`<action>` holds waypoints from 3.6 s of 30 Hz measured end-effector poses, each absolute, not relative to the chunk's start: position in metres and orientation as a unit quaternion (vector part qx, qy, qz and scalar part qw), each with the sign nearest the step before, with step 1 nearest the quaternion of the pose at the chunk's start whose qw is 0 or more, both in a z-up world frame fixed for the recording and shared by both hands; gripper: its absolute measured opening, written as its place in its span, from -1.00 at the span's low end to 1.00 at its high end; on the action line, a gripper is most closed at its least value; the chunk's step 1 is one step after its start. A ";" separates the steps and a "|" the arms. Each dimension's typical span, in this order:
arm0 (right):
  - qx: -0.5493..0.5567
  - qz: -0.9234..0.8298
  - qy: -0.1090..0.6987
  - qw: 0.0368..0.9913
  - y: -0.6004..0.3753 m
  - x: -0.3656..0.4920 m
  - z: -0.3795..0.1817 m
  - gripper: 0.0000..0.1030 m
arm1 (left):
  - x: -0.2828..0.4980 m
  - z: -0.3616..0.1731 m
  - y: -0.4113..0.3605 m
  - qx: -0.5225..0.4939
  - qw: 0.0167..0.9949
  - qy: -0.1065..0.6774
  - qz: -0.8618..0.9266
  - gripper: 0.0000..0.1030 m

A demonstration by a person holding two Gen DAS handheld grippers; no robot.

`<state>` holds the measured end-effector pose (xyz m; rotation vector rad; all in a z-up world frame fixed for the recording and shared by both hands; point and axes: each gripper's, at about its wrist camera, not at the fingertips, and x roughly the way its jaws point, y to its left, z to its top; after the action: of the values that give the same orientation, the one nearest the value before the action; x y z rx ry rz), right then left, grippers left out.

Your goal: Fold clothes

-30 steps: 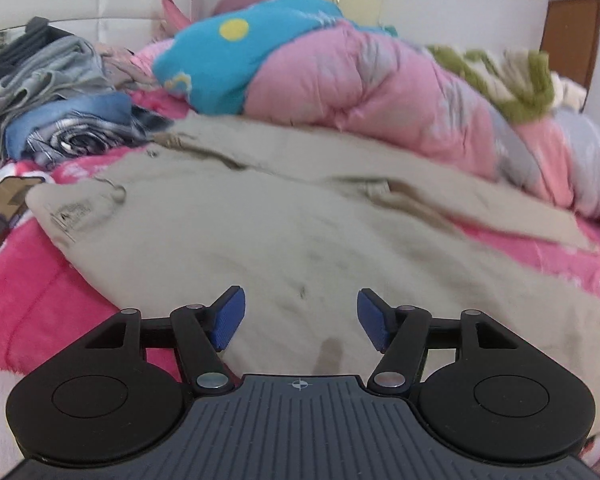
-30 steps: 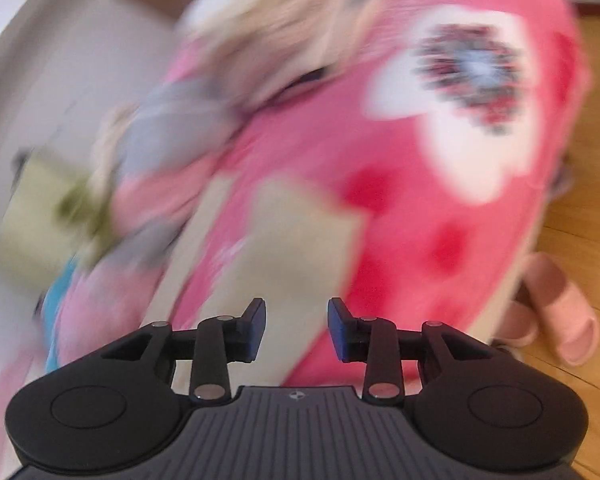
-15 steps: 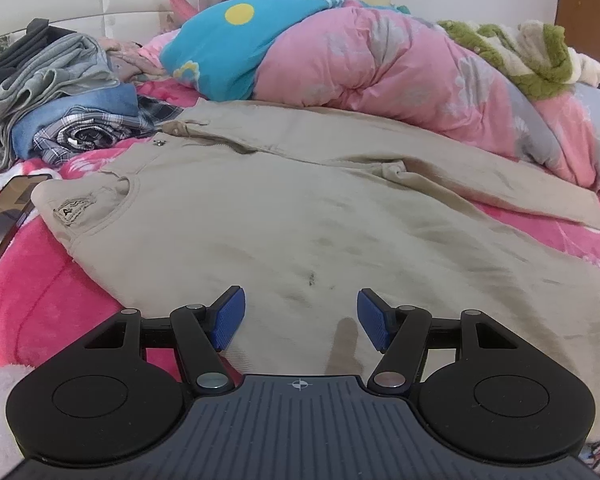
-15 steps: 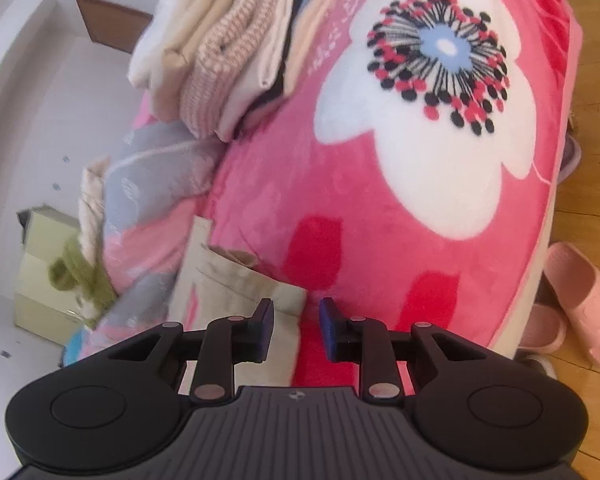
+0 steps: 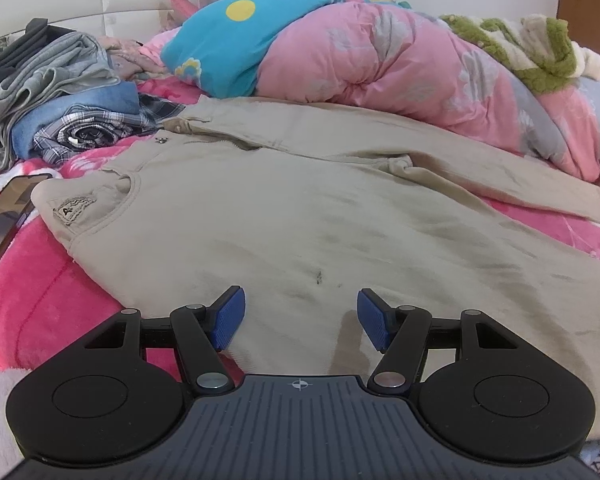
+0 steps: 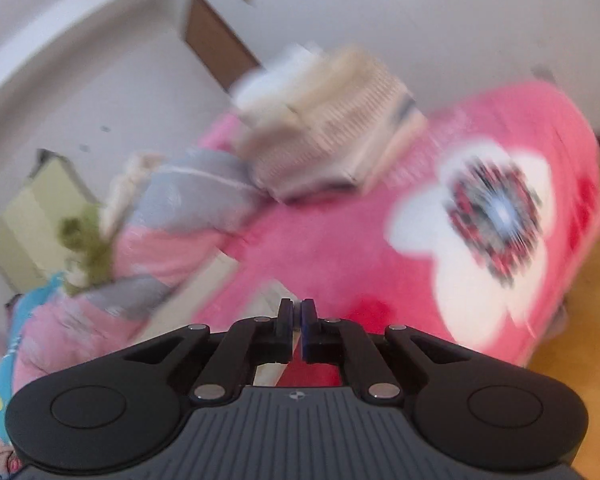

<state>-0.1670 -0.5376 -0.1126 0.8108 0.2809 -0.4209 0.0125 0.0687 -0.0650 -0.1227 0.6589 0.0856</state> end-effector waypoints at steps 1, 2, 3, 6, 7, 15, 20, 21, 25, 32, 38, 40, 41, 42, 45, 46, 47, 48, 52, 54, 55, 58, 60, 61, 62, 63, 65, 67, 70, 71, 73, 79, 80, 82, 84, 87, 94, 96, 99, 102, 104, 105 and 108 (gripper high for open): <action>0.407 -0.212 0.151 0.875 -0.543 -0.166 -0.124 -0.94 | 0.013 -0.065 0.069 -0.058 0.943 0.324 0.042 0.21; 0.423 -0.219 0.164 0.864 -0.547 -0.165 -0.134 -0.94 | 0.013 -0.065 0.069 -0.057 0.943 0.324 0.042 0.21; 0.433 -0.219 0.167 0.858 -0.549 -0.165 -0.140 -0.94 | 0.012 -0.065 0.070 -0.056 0.944 0.324 0.042 0.21; 0.451 -0.222 0.180 0.846 -0.556 -0.166 -0.152 -0.91 | 0.014 -0.065 0.071 -0.057 0.943 0.324 0.044 0.21; 0.452 -0.226 0.185 0.843 -0.559 -0.166 -0.152 -0.90 | 0.015 -0.066 0.072 -0.057 0.943 0.324 0.045 0.21; 0.450 -0.165 0.169 0.861 -0.592 -0.149 -0.116 -0.25 | 0.021 -0.065 0.070 -0.054 0.942 0.327 0.048 0.22; 0.500 -0.071 0.232 0.831 -0.609 -0.092 -0.109 -0.15 | 0.024 -0.064 0.069 -0.051 0.941 0.330 0.049 0.22; 0.505 -0.071 0.250 0.823 -0.611 -0.082 -0.109 -0.14 | 0.024 -0.063 0.069 -0.051 0.941 0.330 0.050 0.22; 0.528 -0.052 0.326 0.782 -0.617 -0.047 -0.118 -0.12 | 0.029 -0.062 0.069 -0.051 0.941 0.331 0.053 0.22; 0.418 -0.021 0.294 0.859 -0.571 -0.038 -0.098 -0.61 | 0.036 -0.065 0.068 -0.044 0.939 0.337 0.056 0.23; -0.013 -0.050 0.210 0.976 -0.457 -0.057 -0.065 -0.60 | 0.042 -0.067 0.064 -0.034 0.938 0.340 0.059 0.28; -0.057 -0.091 0.225 0.968 -0.453 -0.052 -0.077 -0.58 | 0.042 -0.067 0.062 -0.029 0.938 0.340 0.059 0.30; -0.038 -0.110 0.237 0.965 -0.463 -0.048 -0.083 -0.51 | 0.042 -0.068 0.061 -0.026 0.938 0.341 0.059 0.30; -0.014 -0.132 0.246 0.960 -0.476 -0.046 -0.089 -0.49 | 0.042 -0.068 0.061 -0.023 0.938 0.341 0.058 0.31; 0.120 -0.208 0.250 0.938 -0.530 -0.056 -0.101 -0.46 | 0.042 -0.068 0.061 -0.022 0.938 0.341 0.057 0.31; 0.176 -0.213 0.238 0.931 -0.547 -0.065 -0.103 -0.46 | 0.043 -0.068 0.061 -0.022 0.938 0.341 0.057 0.31; 0.228 -0.218 0.225 0.922 -0.562 -0.074 -0.105 -0.46 | 0.044 -0.068 0.061 -0.022 0.938 0.341 0.058 0.31; 0.267 -0.221 0.210 0.914 -0.572 -0.083 -0.104 -0.44 | 0.044 -0.067 0.061 -0.022 0.938 0.341 0.059 0.31; 0.257 -0.162 0.170 0.937 -0.557 -0.092 -0.083 -0.44 | 0.044 -0.066 0.059 -0.022 0.938 0.341 0.062 0.31; 0.211 -0.087 0.179 0.957 -0.533 -0.082 -0.072 -0.45 | 0.043 -0.066 0.060 -0.027 0.938 0.341 0.061 0.31; 0.185 -0.048 0.188 0.963 -0.520 -0.075 -0.068 -0.45 | 0.042 -0.065 0.061 -0.030 0.938 0.339 0.060 0.31; 0.125 -0.012 0.246 0.961 -0.503 -0.052 -0.079 -0.50 | 0.037 -0.063 0.064 -0.036 0.941 0.333 0.055 0.31; 0.103 -0.040 0.284 0.953 -0.509 -0.040 -0.092 -0.68 | 0.035 -0.064 0.066 -0.038 0.942 0.331 0.051 0.31; 0.124 -0.068 0.287 0.947 -0.523 -0.040 -0.093 -0.75 | 0.034 -0.065 0.068 -0.039 0.942 0.331 0.049 0.31; 0.146 -0.096 0.290 0.941 -0.537 -0.041 -0.094 -0.74 | 0.034 -0.065 0.070 -0.042 0.942 0.330 0.048 0.31; 0.163 -0.122 0.291 0.935 -0.548 -0.042 -0.093 -0.71 | 0.034 -0.065 0.072 -0.044 0.942 0.330 0.047 0.31; 0.151 -0.124 0.281 0.940 -0.540 -0.044 -0.076 -0.71 | 0.034 -0.066 0.074 -0.049 0.943 0.327 0.047 0.31; 0.130 -0.073 0.286 0.947 -0.519 -0.040 -0.065 -0.70 | 0.034 -0.067 0.074 -0.048 0.943 0.325 0.046 0.31; 0.105 0.025 0.316 0.943 -0.485 -0.023 -0.060 -0.70 | 0.033 -0.070 0.072 -0.039 0.945 0.323 0.043 0.32; 0.096 0.017 0.326 0.940 -0.482 -0.011 -0.064 -0.70 | 0.033 -0.071 0.072 -0.036 0.945 0.322 0.042 0.32; 0.078 0.000 0.347 0.935 -0.476 0.012 -0.072 -0.75 | 0.033 -0.071 0.072 -0.031 0.946 0.321 0.039 0.32; 0.090 -0.111 0.355 0.924 -0.498 0.035 -0.063 -0.73 | 0.035 -0.072 0.076 -0.035 0.946 0.319 0.030 0.33; 0.106 -0.093 0.356 0.924 -0.499 0.030 -0.058 -0.72 | 0.036 -0.072 0.076 -0.036 0.947 0.319 0.030 0.33; 0.102 0.001 0.366 0.925 -0.475 0.020 -0.053 -0.72 | 0.037 -0.072 0.076 -0.037 0.947 0.319 0.029 0.35; 0.102 0.098 0.389 0.910 -0.452 0.015 -0.057 -0.71 | 0.037 -0.072 0.077 -0.037 0.947 0.319 0.029 0.36; 0.120 0.100 0.402 0.902 -0.464 0.023 -0.072 -0.82 | 0.035 -0.072 0.079 -0.039 0.947 0.318 0.023 0.36; 0.205 -0.079 0.371 0.902 -0.534 0.027 -0.053 -0.97 | 0.031 -0.069 0.089 -0.060 0.947 0.315 0.012 0.36; 0.193 0.022 0.387 0.902 -0.504 0.024 -0.043 -0.81 | 0.031 -0.067 0.090 -0.065 0.946 0.317 0.009 0.36; 0.131 0.120 0.440 0.880 -0.459 0.033 -0.053 -0.64 | 0.028 -0.065 0.091 -0.067 0.946 0.317 0.004 0.36; 0.161 0.084 0.449 0.875 -0.478 0.052 -0.061 -0.94 | 0.023 -0.062 0.091 -0.067 0.947 0.315 -0.002 0.36; 0.233 -0.023 0.434 0.870 -0.519 0.061 -0.058 -1.00 | 0.020 -0.060 0.092 -0.068 0.947 0.312 -0.006 0.36; 0.217 -0.077 0.427 0.875 -0.525 0.060 -0.052 -0.96 | 0.020 -0.060 0.093 -0.070 0.947 0.312 -0.007 0.36; 0.160 -0.078 0.406 0.896 -0.496 0.049 -0.024 -0.94 | 0.023 -0.061 0.095 -0.075 0.946 0.315 -0.007 0.36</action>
<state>0.0492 -0.4957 -0.0245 0.3325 0.8405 -0.1614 0.0233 0.0946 -0.0612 -0.1524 0.6426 -0.0134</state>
